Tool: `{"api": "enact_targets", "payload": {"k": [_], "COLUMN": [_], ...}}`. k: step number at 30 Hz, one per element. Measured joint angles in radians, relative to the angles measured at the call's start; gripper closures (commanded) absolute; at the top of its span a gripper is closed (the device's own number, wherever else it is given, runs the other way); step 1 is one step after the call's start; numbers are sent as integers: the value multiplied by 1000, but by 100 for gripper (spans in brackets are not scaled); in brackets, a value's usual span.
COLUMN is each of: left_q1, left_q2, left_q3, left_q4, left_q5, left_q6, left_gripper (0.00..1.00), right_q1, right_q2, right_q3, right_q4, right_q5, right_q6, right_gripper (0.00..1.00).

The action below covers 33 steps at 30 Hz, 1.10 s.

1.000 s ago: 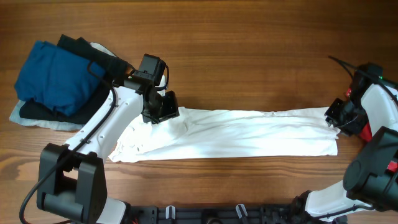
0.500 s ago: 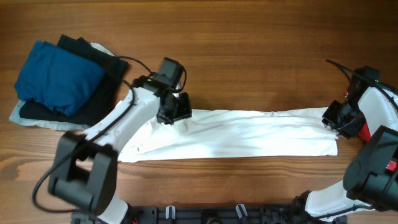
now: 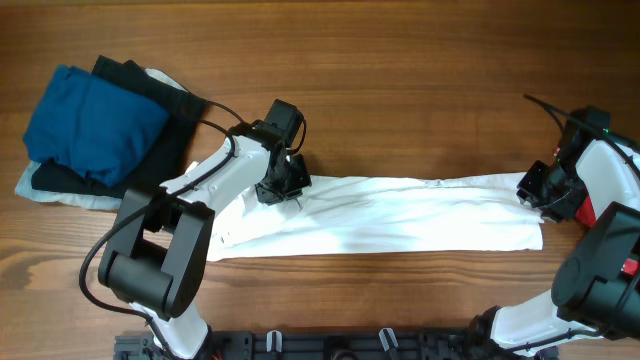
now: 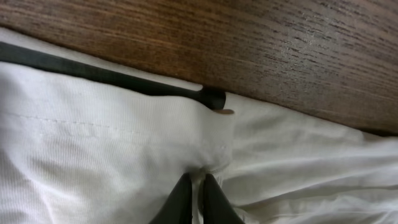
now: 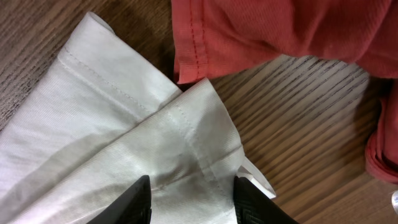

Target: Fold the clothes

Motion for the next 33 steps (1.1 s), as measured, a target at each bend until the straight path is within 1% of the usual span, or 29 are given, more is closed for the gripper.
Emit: {"api": "enact_targets", "payload": {"k": [5,6,7,8,9,10,11,19,21,24,27,28,29,30,33], "left_q1": [0,0,0,2,3,5,7,9,9,9,9,9,9,9,9], "left_q2": [0,0,0,-2,-6,-12,-20,-26,-22,2,21,21,21,21,25], "left_q3": [0,0,0,0,0,0,1,1,1,1,3,3,3,3,3], "left_q4": [2,3,4,13,32,45,52,82,94,106,108,108,107,107,102], "left_q5": [0,0,0,-3,-6,-9,-13,-65,-68,-69,-68,-68,-68,-69,-75], "left_q6": [-1,-1,-1,1,-2,0,-1,-2,-2,-2,-2,-2,-2,-2,-2], "left_gripper": [96,89,74,68,70,75,77,78,77,74,75,78,87,92,94], "right_q1": [0,0,0,0,0,0,0,0,0,0,0,0,0,0,0], "right_q2": [0,0,0,0,0,0,0,0,0,0,0,0,0,0,0], "right_q3": [0,0,0,0,0,0,0,0,0,0,0,0,0,0,0], "right_q4": [2,2,2,3,6,7,7,9,8,8,9,9,9,9,9], "right_q5": [-3,-3,-3,-3,-4,-5,-6,-11,-11,-17,-18,-18,-18,-18,-18], "right_q6": [0,0,0,0,0,0,0,0,0,0,0,0,0,0,0], "right_gripper": [57,57,57,57,57,57,57,57,57,57,57,57,57,57,57]}}
